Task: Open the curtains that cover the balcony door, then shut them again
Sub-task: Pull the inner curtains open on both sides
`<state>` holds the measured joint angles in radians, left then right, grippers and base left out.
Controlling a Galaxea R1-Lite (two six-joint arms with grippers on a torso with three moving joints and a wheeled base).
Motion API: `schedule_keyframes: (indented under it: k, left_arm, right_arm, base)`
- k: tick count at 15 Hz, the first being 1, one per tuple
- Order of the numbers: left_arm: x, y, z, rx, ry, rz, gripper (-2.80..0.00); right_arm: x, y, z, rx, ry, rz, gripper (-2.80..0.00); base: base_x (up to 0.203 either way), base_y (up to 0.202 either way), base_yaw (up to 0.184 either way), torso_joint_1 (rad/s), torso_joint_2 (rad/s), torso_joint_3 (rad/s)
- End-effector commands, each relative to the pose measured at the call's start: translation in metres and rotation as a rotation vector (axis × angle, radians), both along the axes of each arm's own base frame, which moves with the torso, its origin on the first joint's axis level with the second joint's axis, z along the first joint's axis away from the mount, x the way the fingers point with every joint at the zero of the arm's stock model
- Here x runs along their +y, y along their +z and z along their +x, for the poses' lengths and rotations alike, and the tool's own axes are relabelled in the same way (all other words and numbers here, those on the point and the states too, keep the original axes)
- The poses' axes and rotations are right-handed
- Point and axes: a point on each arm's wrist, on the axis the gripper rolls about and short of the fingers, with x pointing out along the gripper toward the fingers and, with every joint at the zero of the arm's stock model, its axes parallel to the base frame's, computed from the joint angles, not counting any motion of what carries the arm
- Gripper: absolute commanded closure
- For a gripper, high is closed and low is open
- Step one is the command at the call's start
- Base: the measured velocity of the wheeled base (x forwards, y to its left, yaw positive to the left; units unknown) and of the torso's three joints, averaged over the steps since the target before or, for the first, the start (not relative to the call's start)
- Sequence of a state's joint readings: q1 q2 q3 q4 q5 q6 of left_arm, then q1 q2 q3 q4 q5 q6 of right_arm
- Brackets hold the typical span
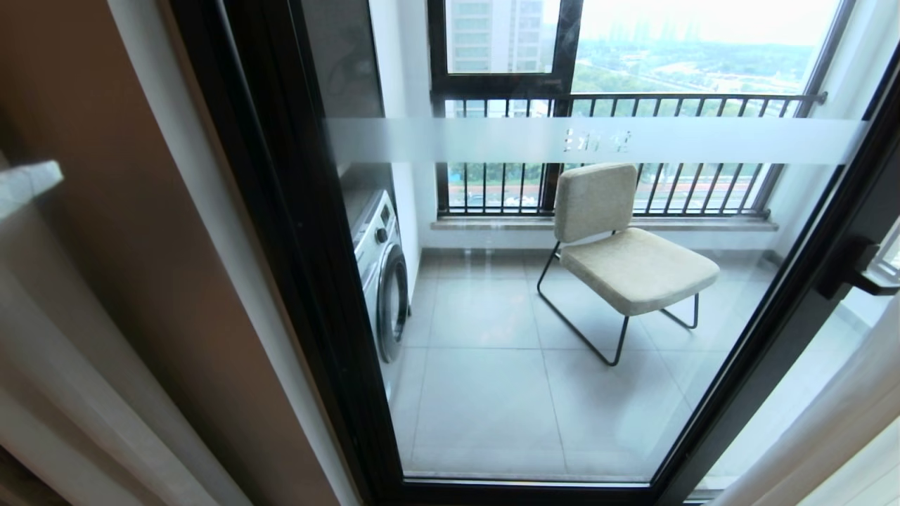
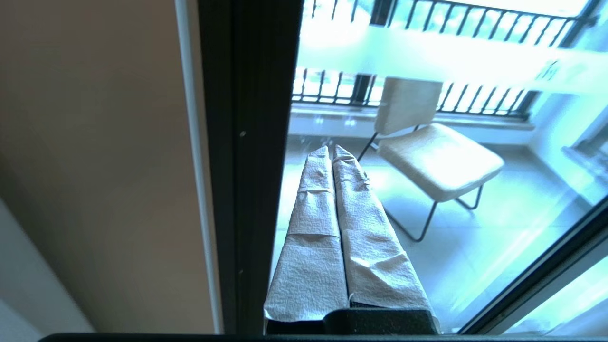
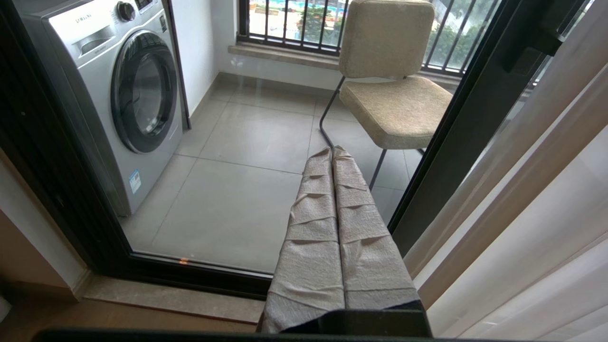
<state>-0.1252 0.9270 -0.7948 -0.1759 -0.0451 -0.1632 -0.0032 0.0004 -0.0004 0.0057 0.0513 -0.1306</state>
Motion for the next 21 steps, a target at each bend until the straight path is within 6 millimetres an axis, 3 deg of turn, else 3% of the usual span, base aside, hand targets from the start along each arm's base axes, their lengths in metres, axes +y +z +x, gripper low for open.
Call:
schedule_keyframes:
  k: [1,6,12,15,21]
  left_arm:
    - [-0.004,-0.011,0.004,0.054,0.039,0.022,0.0]
    - [0.0,-0.046,-0.004,0.092,0.068,0.053,0.0]
    - [0.009,-0.153,-0.052,0.083,0.091,0.098,0.0]
    - [0.012,-0.167,-0.07,0.031,0.113,0.137,0.0]
    - [0.014,-0.205,-0.104,0.167,0.114,0.197,0.0]
  right_arm:
    - [0.0,0.0,0.0,-0.001,0.001,-0.001,0.0]
    - [0.0,0.0,0.0,-0.001,0.001,-0.001,0.0]
    - [0.0,0.0,0.0,0.0,0.001,-0.001,0.0]
    - [0.0,0.0,0.0,-0.001,0.001,-0.001,0.0]
    - [0.0,0.0,0.0,0.0,0.001,-0.001,0.0]
  base:
    - [0.0,0.0,0.0,0.0,0.0,0.0]
    - [0.0,0.0,0.0,0.0,0.0,0.0]
    - [0.0,0.0,0.0,0.0,0.0,0.0]
    - [0.0,0.0,0.0,0.0,0.0,0.0]
    - [0.0,0.0,0.0,0.0,0.0,0.0]
